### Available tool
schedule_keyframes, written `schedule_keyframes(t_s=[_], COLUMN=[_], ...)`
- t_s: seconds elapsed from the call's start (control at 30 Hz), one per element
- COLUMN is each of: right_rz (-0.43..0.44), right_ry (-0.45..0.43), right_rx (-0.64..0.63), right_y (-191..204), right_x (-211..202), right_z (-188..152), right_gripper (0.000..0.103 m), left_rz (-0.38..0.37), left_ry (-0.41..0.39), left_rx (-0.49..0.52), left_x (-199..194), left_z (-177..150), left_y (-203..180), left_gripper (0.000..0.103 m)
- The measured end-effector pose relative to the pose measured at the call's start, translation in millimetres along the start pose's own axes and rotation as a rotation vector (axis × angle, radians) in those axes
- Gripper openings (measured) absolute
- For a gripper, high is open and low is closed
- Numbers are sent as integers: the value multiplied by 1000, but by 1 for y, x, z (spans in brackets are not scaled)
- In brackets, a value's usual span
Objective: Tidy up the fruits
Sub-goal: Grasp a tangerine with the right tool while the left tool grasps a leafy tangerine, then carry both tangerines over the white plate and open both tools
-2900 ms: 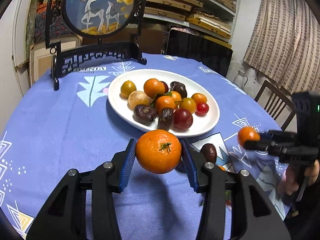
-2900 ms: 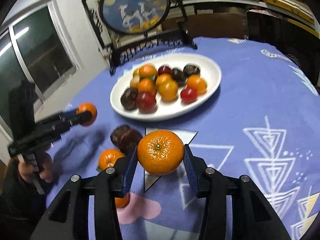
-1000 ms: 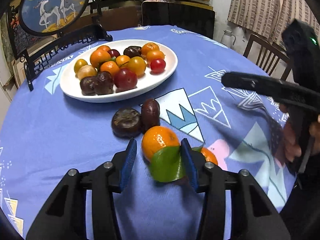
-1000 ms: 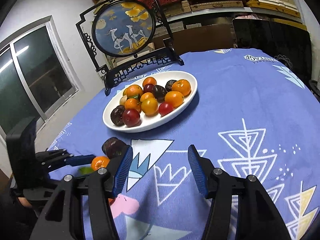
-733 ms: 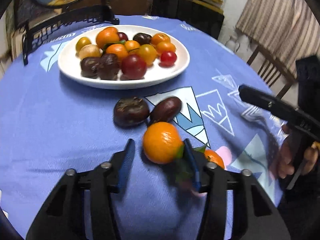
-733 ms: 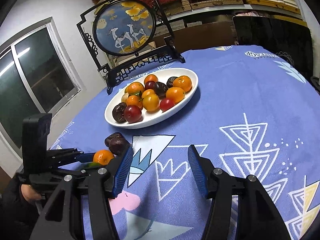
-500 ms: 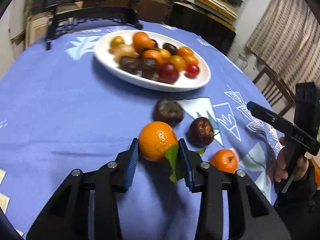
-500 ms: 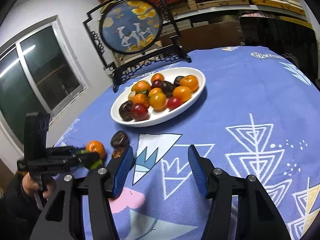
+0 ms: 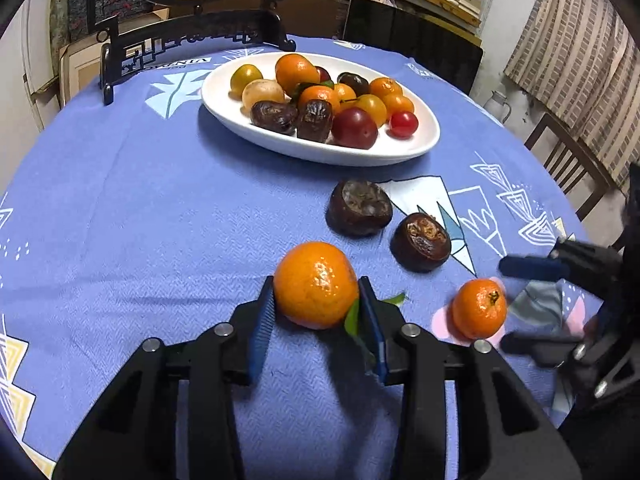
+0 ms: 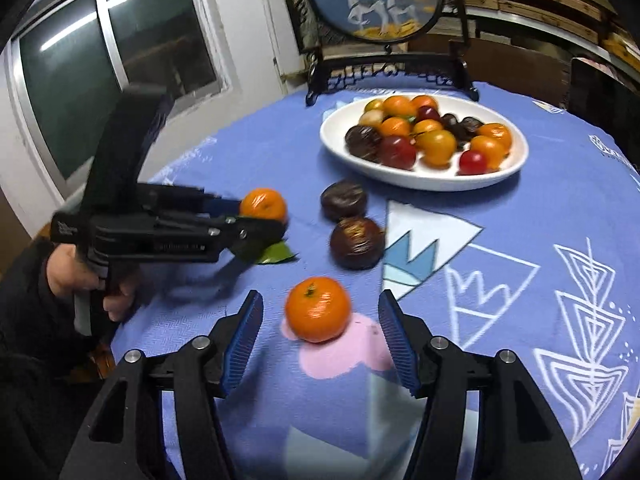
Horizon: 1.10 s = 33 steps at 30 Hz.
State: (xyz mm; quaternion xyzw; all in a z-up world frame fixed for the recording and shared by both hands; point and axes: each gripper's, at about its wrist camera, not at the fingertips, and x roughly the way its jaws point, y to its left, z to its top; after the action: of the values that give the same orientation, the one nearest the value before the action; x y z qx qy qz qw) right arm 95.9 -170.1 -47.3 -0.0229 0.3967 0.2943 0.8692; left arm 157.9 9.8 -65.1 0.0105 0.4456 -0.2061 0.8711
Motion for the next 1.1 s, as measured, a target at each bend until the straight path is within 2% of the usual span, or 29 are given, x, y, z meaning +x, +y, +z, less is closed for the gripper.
schedule_keyframes(t_s=[0.07,0.13,0.33,0.5,0.67,0.77,0.93,1.1], right_rz=[-31,-43,2,2,6,-13,-61,-91], right_ry=[37,60,-22,-89,-128,-142,-143,-125], right_rx=[-13,-10,84,159,226,251,294,339], right_y=[7,8,-9,-38,-71,-88,-120,-150], right_x=[11,18,-2,-25,-33,-26,3,40], right_z=[1,2,2,10,47,78,129,159], right_gripper=[57,38,38,38,38,38,38,40], left_rz=[-13,-18,-60,-80,-93,-70,-34,-16], left_ry=[-16,-33,-96,-138,-173,-183,-161,-125], left_rx=[-11,-21,-39,-35,-28,-13,-24,-44], left_x=[-3,-7,-23,-39,-44,-33,7,41], left_z=[-2,-3,-8,-1,43,75,131,161], left_y=[2,3,6,2,-4,-6,4,15], left_gripper=[38,38,38,38,38,38,38,39])
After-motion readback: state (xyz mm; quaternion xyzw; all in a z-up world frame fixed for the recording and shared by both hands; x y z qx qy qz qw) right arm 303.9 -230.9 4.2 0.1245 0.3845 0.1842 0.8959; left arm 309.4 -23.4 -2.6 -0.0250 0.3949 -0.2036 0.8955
